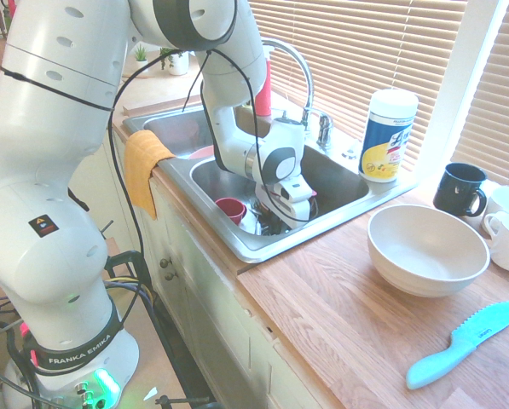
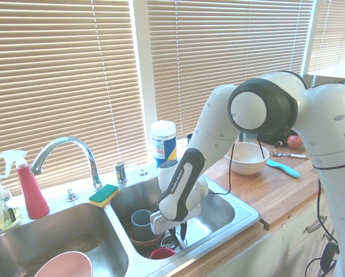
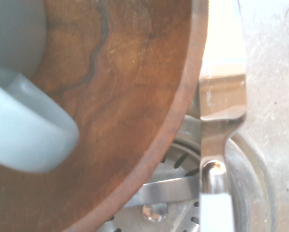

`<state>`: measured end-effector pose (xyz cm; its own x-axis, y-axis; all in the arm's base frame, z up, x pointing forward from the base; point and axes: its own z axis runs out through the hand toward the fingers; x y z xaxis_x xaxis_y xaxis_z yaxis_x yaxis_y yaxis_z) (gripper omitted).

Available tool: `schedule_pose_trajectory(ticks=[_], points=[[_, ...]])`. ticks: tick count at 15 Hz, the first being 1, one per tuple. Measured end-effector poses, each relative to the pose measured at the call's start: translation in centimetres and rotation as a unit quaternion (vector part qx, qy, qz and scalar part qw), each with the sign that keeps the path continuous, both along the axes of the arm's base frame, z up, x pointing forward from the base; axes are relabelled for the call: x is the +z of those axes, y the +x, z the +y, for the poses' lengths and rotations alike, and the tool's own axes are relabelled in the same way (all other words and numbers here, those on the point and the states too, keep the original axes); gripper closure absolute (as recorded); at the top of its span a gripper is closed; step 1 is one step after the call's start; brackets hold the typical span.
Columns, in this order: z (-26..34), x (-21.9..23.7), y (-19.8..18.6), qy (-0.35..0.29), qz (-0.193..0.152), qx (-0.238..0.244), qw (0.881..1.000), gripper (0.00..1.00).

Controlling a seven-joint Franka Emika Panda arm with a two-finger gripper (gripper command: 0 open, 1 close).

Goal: Put the knife into the sink

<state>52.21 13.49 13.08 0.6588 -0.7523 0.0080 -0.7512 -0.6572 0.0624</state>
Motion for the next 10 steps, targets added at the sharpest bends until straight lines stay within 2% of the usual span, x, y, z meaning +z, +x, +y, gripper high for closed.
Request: schedule_pose_trajectory(ticks=[5,7,10], points=[[-0.5,1.1,0.7,0.002,-0.011,-0.009,1.000,0.00],[-1.0,5.4,1.9,0.007,-0.033,-0.020,0.999,0.00],[-1.8,15.7,2.4,0.014,-0.053,-0.030,0.998,0.00]])
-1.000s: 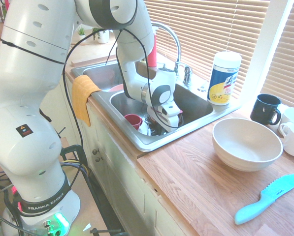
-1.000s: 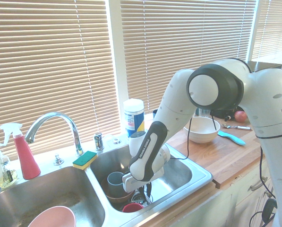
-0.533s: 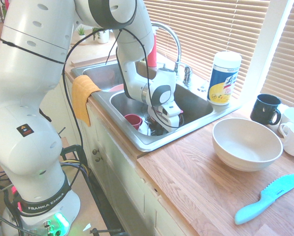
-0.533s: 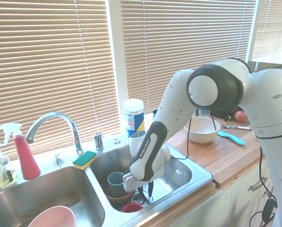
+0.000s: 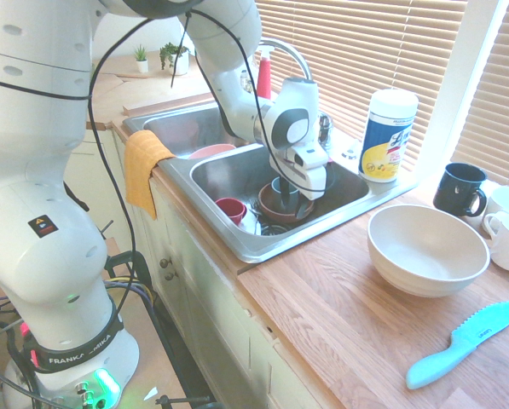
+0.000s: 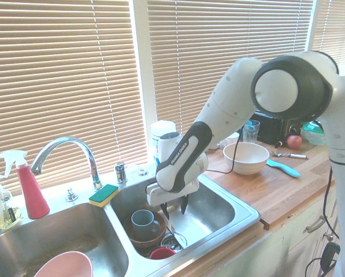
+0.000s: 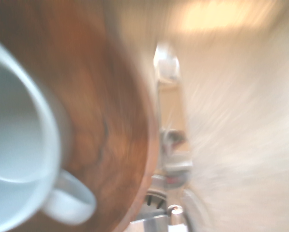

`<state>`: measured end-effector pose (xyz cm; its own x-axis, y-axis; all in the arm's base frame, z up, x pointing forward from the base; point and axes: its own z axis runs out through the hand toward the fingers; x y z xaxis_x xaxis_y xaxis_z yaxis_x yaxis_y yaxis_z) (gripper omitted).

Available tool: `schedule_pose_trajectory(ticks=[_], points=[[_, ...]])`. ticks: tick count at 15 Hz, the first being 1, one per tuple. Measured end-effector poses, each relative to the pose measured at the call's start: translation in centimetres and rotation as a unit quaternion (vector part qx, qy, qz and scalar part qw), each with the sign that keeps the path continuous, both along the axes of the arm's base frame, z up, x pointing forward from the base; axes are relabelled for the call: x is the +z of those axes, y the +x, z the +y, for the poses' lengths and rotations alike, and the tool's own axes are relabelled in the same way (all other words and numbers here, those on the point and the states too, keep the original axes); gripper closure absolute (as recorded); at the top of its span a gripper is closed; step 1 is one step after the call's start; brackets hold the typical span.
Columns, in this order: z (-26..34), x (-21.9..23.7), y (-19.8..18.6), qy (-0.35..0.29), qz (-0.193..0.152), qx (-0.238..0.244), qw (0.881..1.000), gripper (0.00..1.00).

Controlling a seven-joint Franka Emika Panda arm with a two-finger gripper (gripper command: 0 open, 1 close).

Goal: Put the knife into the sink

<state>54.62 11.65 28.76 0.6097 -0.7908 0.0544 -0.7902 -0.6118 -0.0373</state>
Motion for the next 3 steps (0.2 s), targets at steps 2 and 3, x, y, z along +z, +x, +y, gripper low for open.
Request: schedule_pose_trajectory(ticks=[2,3], points=[[-0.3,5.7,-0.8,0.010,-0.005,-0.002,1.000,0.00],[-0.4,7.8,-1.3,0.012,-0.006,-0.002,1.000,0.00]])
